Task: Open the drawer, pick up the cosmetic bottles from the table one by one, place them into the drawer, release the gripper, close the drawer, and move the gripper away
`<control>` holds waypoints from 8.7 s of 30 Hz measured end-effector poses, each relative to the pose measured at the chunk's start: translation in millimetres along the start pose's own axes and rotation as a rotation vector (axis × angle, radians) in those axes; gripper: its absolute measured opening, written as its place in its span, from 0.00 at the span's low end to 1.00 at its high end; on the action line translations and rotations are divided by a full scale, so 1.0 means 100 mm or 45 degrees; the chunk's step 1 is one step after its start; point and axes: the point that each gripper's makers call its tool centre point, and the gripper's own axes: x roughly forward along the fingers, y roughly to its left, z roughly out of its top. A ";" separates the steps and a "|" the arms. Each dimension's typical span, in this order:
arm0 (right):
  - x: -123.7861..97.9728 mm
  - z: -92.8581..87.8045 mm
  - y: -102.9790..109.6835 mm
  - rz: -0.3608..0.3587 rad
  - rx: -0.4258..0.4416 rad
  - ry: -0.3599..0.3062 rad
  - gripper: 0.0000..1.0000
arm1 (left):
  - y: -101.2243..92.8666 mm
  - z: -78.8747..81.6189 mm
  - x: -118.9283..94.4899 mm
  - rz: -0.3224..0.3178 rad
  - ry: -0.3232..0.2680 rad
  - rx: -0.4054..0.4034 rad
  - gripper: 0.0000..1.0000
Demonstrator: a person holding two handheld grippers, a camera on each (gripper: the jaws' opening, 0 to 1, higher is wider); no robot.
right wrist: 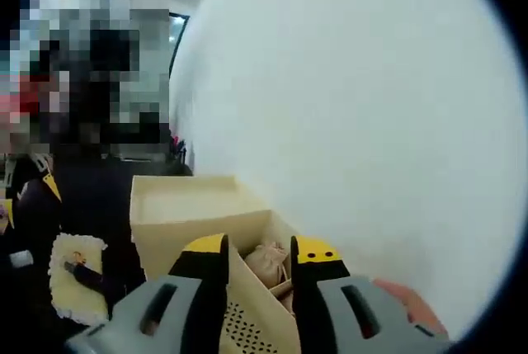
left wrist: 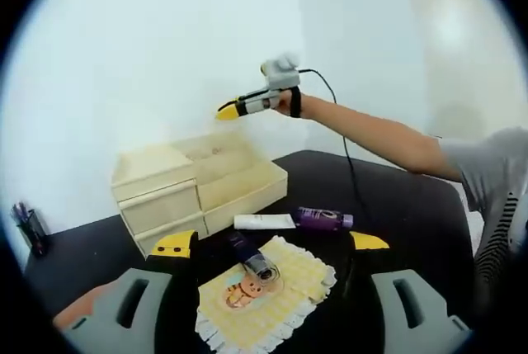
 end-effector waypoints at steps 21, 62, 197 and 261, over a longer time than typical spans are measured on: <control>-0.59 0.14 0.17 0.006 -0.040 0.039 0.37 | 0.08 -0.08 -0.34 0.072 -0.016 -0.054 0.66; -1.69 -0.25 1.22 0.066 -0.199 0.133 0.34 | 0.08 0.02 -0.49 0.022 -0.144 -0.070 0.69; -1.78 -1.32 2.03 -0.066 -0.128 0.577 0.15 | -0.42 -0.54 0.18 -0.236 -0.229 -0.038 0.64; -2.06 -0.56 2.08 -0.254 0.232 -0.125 0.21 | -0.45 -0.50 0.13 -0.263 -0.249 -0.056 0.62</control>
